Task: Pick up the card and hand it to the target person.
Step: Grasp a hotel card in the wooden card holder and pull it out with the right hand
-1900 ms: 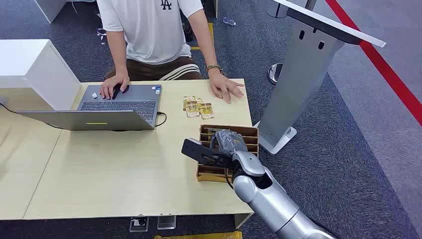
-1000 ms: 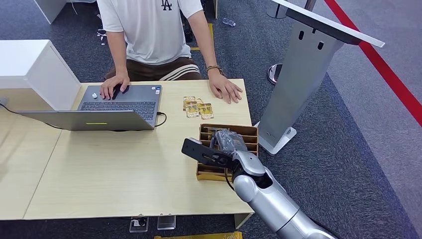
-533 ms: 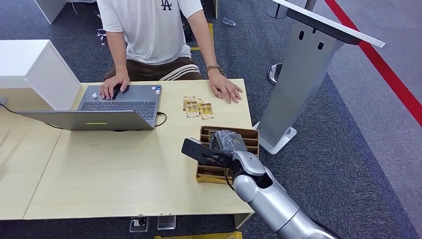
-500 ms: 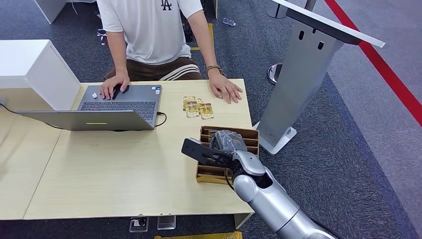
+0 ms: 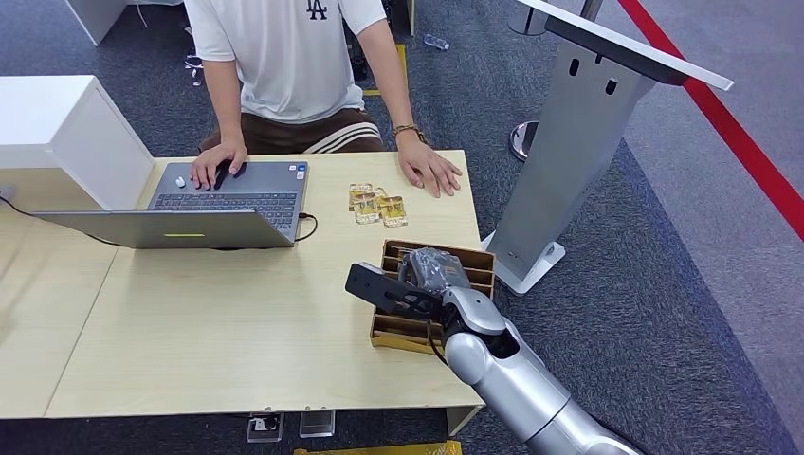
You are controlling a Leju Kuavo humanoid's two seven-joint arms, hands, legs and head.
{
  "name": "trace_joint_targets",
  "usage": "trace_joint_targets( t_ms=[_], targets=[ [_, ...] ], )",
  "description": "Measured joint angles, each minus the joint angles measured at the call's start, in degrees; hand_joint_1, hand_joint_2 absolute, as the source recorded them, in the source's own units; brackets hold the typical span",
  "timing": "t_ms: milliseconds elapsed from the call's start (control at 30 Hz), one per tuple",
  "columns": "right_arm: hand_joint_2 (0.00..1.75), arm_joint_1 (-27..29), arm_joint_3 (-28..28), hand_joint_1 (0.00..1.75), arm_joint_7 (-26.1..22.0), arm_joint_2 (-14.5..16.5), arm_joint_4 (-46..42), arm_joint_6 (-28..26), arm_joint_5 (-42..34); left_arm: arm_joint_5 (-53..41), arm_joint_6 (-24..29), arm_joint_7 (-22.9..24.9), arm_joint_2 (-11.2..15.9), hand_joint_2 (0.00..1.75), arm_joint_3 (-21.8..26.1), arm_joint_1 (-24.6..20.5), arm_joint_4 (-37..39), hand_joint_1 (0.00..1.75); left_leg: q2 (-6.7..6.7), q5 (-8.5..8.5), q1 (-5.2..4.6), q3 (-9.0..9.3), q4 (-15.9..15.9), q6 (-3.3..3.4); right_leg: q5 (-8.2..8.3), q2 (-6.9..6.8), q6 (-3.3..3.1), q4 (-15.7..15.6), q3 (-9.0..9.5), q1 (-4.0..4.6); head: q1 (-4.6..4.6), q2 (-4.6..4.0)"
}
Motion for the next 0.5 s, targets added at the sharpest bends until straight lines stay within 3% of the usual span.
trace_joint_targets(
  t_ms=[500],
  targets=[
    [1.75, 0.23, -0.27, 1.75, 0.78, -0.98, -4.55, -0.14, 0.04, 0.89, 0.75, -0.58, 0.42, 1.75, 0.00, 0.59, 0.00, 0.00, 0.00, 0.00, 0.00, -0.02, 0.00, 0.00, 0.00, 0.00, 0.00, 0.00, -0.04, 0.00, -0.01, 0.00]
  ],
)
